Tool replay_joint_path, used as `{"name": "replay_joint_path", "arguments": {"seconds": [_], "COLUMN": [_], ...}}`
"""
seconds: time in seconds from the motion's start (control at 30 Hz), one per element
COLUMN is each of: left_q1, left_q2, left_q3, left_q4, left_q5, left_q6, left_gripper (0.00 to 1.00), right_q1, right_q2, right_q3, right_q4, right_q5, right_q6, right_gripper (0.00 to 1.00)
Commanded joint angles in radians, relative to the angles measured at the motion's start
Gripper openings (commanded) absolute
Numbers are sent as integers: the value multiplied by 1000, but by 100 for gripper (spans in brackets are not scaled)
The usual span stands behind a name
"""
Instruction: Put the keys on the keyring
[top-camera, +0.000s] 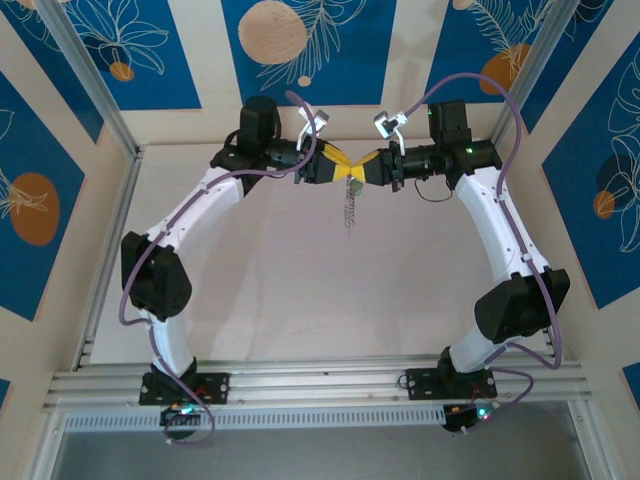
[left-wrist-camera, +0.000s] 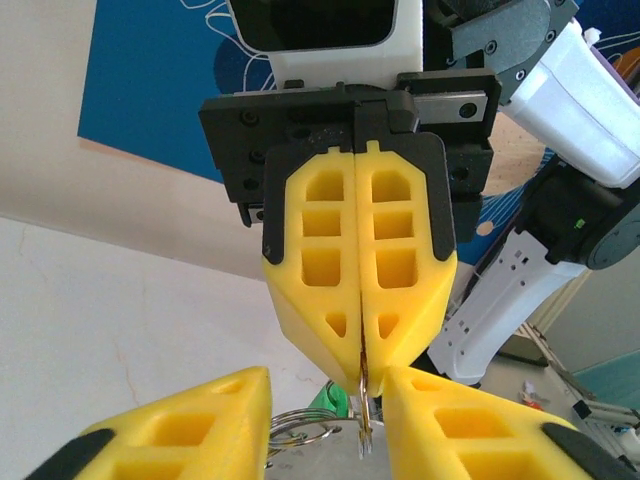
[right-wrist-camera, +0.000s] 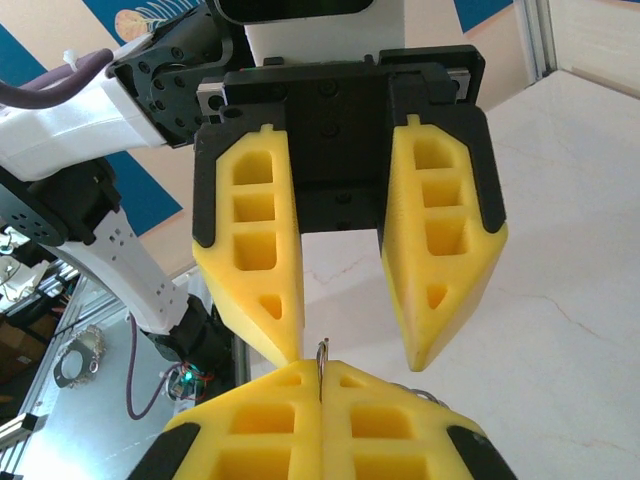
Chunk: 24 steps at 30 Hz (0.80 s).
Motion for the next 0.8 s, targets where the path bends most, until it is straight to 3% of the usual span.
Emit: {"name": "replay_joint_path", "arguments": {"seconds": [0.0, 0.17, 0.3, 0.5, 0.57, 0.77], "left_q1": [1, 2, 2, 0, -1, -3], "left_q2": [17, 16, 13, 13, 10, 2], "left_q3": [31, 22, 16, 13, 6, -19], "left_q4": [63, 63, 61, 52, 50, 54], "left_q5": [47, 62, 78, 97, 99, 85], "left_q6": [-42, -43, -44, -42, -39, -28], "left_gripper": [32, 31, 18, 14, 15, 32], "right_q1": [8, 8, 7, 4, 2, -2], "right_q2": [-1, -1, -2, -1, 0, 0], "right_q3": [33, 33, 34, 31, 31, 19], "right_q4": [0, 1, 1, -1, -3, -1], "right_q5": [-41, -37, -37, -38, -38, -42], "right_q6": [-5, -5, -5, -8, -11, -14], "right_gripper": [0, 0, 0, 0, 0, 0]}}
